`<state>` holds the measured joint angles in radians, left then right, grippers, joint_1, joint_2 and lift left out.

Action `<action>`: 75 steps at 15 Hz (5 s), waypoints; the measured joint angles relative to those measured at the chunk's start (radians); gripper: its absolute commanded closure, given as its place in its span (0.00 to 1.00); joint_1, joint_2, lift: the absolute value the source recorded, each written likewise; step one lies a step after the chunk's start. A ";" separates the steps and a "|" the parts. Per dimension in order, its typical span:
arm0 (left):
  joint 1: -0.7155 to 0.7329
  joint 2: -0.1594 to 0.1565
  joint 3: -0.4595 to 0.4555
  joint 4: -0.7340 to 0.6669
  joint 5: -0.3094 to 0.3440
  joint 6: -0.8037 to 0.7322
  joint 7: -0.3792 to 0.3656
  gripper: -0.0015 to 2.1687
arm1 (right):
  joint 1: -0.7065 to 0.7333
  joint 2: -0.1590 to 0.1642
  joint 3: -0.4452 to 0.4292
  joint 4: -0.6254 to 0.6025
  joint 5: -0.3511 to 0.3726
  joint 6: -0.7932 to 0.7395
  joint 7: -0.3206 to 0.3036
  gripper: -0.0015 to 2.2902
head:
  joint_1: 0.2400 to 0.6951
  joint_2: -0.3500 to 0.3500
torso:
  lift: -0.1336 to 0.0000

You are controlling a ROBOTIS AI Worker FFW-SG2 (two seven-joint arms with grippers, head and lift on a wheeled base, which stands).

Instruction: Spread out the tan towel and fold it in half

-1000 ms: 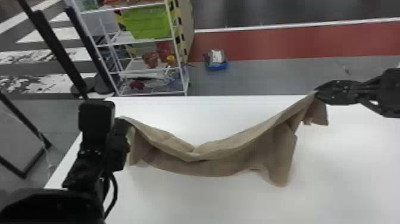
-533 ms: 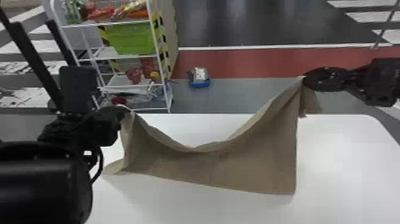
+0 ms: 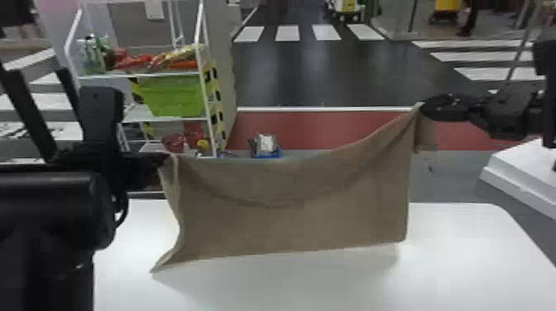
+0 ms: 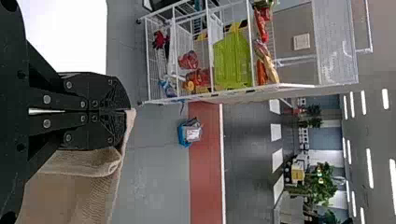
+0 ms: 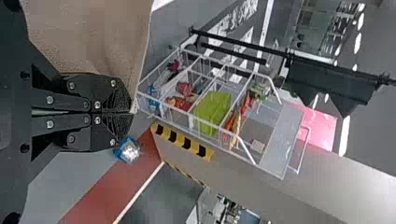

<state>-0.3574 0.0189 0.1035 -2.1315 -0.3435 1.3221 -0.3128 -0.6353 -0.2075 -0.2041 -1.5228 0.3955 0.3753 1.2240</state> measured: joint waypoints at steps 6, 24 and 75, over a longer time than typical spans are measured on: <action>-0.069 0.010 0.078 0.002 0.042 -0.001 -0.033 0.99 | -0.007 -0.055 -0.090 -0.029 -0.045 0.055 -0.027 0.70 | 0.32 0.53 | 0.07; 0.026 -0.011 0.062 -0.024 0.064 -0.133 -0.042 0.99 | 0.142 -0.111 -0.154 -0.096 -0.132 -0.009 -0.117 0.70 | 0.35 0.44 | 0.07; 0.143 0.210 0.164 0.408 -0.253 -0.522 -0.885 0.24 | 0.620 -0.062 -0.503 -0.418 -0.515 0.866 -0.173 0.08 | 1.00 0.39 | 0.07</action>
<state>-0.2146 0.2289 0.2678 -1.7235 -0.5963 0.7999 -1.1977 -0.0150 -0.2696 -0.7072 -1.9406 -0.1192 1.2416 1.0511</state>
